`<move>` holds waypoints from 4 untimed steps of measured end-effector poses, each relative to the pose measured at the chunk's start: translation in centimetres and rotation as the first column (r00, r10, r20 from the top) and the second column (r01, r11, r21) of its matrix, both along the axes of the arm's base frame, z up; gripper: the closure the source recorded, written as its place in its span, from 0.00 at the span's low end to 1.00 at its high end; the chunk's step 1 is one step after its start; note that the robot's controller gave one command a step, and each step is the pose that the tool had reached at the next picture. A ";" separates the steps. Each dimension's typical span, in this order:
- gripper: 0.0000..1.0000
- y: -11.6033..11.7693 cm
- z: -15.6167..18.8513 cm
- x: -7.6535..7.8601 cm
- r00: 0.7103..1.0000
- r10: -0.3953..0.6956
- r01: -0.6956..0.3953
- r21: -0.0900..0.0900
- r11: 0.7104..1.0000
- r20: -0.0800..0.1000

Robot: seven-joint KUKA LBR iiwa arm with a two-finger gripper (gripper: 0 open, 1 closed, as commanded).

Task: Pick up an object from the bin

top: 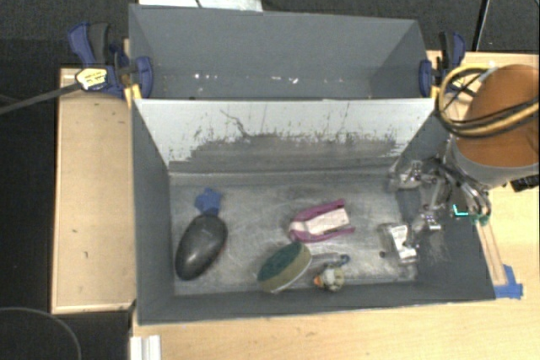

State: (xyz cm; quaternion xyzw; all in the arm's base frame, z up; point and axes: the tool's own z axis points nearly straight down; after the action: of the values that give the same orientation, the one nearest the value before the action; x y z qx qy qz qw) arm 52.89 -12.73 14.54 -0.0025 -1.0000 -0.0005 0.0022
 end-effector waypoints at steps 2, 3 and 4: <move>0.00 12.3 -6.9 -4.4 0.944 0.330 -0.329 -0.010 0.944 0.024; 1.00 12.4 -7.0 -4.5 0.942 0.334 -0.334 -0.007 0.942 0.022; 0.00 12.5 -7.1 -4.5 0.941 0.337 -0.337 -0.007 0.942 0.027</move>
Offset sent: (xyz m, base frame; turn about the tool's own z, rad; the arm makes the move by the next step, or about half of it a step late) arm -0.0490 0.0616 -0.0712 -0.0879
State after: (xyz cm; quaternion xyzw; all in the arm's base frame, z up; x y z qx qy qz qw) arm 48.43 -0.26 7.46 0.1685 -0.9856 0.0011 -0.0118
